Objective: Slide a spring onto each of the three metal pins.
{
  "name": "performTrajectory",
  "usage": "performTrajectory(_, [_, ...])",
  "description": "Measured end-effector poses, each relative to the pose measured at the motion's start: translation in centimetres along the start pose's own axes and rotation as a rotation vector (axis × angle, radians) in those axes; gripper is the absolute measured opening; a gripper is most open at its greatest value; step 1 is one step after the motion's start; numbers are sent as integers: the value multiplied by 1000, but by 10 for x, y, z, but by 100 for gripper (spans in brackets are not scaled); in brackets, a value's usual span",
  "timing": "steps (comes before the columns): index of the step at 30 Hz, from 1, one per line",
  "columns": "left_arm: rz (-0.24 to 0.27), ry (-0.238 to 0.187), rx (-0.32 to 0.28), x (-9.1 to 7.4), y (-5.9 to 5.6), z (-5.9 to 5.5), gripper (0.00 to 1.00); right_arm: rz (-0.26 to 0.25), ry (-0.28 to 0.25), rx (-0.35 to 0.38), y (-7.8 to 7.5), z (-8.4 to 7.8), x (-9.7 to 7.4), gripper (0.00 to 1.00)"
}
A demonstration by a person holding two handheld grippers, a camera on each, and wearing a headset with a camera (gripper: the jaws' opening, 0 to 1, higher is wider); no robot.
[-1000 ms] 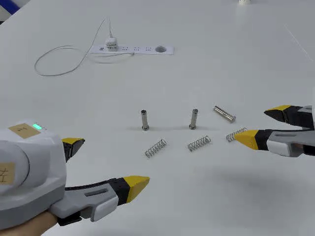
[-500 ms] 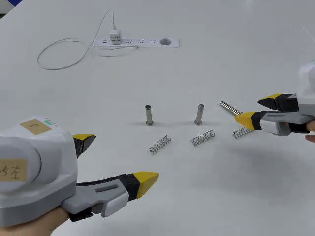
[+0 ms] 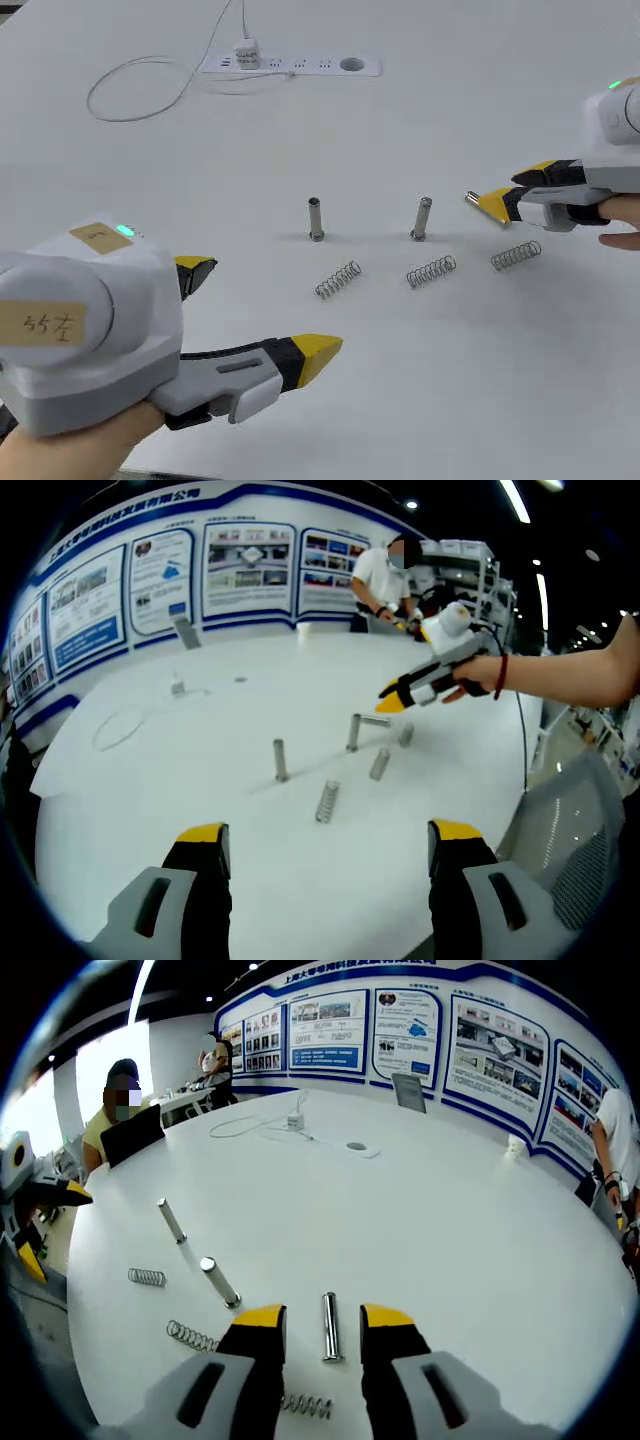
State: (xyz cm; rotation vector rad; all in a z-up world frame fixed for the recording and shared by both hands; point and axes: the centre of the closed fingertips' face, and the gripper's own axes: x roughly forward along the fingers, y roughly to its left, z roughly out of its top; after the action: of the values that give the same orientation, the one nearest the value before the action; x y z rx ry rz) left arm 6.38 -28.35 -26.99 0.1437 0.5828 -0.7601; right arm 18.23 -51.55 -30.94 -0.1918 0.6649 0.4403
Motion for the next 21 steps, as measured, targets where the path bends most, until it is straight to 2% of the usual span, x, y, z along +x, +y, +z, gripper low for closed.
performTrajectory(3, [-2,3,1,2,-1,0,82,5,18,0,0,-1,7,28])
performTrajectory(5, [-4,2,1,2,-1,0,82,3,39,-33,-1,-3,12,28])
performTrajectory(9, [-6,1,-2,4,-2,0,82,16,64,-32,-1,-7,19,26])
performTrajectory(21, [-12,11,-10,6,-3,-5,81,28,86,-2,-4,-11,32,18])
